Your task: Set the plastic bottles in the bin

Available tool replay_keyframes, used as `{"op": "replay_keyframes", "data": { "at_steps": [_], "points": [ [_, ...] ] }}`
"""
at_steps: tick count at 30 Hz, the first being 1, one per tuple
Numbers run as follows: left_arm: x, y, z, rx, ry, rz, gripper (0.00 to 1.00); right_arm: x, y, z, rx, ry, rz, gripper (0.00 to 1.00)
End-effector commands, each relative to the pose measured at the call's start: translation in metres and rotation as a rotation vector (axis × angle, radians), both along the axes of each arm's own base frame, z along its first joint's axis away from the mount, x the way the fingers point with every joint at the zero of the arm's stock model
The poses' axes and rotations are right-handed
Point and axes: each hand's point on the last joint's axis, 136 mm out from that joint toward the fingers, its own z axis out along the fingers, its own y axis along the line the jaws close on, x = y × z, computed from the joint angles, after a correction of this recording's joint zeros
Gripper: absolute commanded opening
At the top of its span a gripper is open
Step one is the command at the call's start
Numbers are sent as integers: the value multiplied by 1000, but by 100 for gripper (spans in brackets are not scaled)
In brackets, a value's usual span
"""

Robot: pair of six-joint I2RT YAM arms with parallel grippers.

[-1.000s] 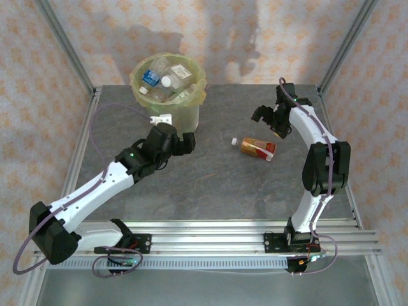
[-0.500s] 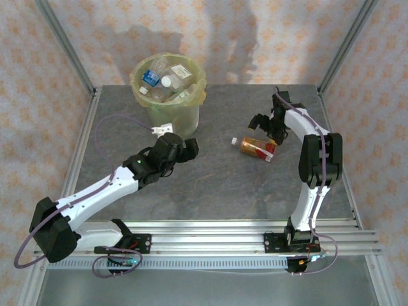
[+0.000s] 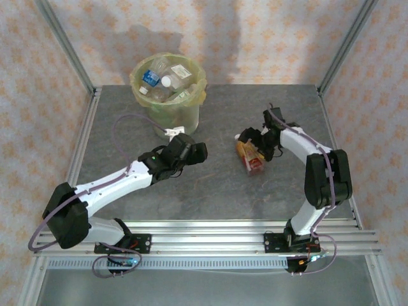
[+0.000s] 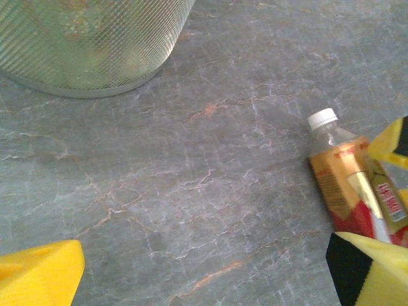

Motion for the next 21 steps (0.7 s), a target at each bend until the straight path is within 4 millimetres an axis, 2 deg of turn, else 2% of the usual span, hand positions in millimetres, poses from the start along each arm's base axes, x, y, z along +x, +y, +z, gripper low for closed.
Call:
{"op": "replay_keyframes", "data": {
  "at_steps": [1, 7, 9, 11, 16, 18, 21],
  "points": [
    [4, -6, 14, -24, -24, 8, 98, 1, 17, 13, 64, -47, -49, 99],
    [4, -11, 15, -26, -24, -8, 96, -10, 42, 20, 142, -55, -74, 99],
    [4, -17, 14, -24, -22, -32, 95, -13, 40, 25, 134, -60, -85, 99],
    [4, -27, 15, 0, -25, -70, 94, -17, 22, 32, 35, -73, -115, 99],
    [4, -54, 18, 134, -43, -165, 93, -27, -57, 65, -275, -109, -262, 99],
    [6, -66, 18, 172, -50, -195, 93, -34, -88, 76, -339, -111, -335, 99],
    [10, -91, 14, 213, -44, -271, 92, -47, -124, 91, -424, -120, -418, 99]
  ]
}}
